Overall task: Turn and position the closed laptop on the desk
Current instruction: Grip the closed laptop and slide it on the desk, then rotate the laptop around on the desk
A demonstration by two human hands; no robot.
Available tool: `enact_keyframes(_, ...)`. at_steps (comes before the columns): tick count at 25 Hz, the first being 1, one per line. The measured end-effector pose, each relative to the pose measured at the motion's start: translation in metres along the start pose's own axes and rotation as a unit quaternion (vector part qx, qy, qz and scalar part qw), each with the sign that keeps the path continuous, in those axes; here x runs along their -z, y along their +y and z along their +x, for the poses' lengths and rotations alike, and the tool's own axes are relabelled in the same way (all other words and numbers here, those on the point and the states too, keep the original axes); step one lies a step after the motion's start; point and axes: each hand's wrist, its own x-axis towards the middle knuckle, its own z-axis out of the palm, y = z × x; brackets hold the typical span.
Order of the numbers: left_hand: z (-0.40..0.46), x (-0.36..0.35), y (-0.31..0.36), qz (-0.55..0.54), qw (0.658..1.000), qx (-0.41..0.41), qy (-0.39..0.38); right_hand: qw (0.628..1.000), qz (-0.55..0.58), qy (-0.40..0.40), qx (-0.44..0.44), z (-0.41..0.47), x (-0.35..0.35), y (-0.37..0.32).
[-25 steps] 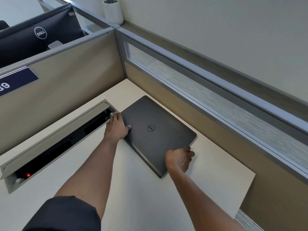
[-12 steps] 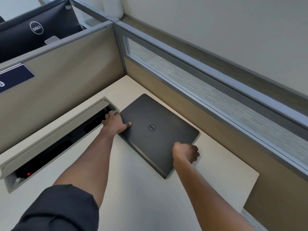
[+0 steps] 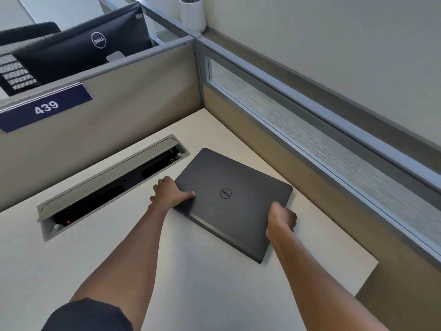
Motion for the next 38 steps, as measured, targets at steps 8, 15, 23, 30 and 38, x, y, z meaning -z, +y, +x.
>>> enact_keyframes(8,-0.073,-0.006,-0.071,-0.140,0.979,0.143,0.036,0.980,-0.142,-0.078,0.118,-0.025,-0.015,0.007)
enact_keyframes(15,-0.134,-0.007,-0.150,-0.231,0.929,0.269,0.102,0.919,-0.268,-0.173,0.230,-0.076,-0.070,0.022)
enact_keyframes(23,-0.185,-0.014,-0.221,-0.290,0.871,0.370,0.144,0.838,-0.359,-0.289,0.293,-0.130,-0.137,0.048)
enact_keyframes(30,-0.199,-0.018,-0.249,-0.303,0.845,0.410,0.162,0.800,-0.400,-0.301,0.331,-0.149,-0.179,0.069)
enact_keyframes(38,-0.198,-0.026,-0.245,-0.274,0.859,0.395,0.176,0.754,-0.471,-0.240,0.390,-0.142,-0.191,0.073)
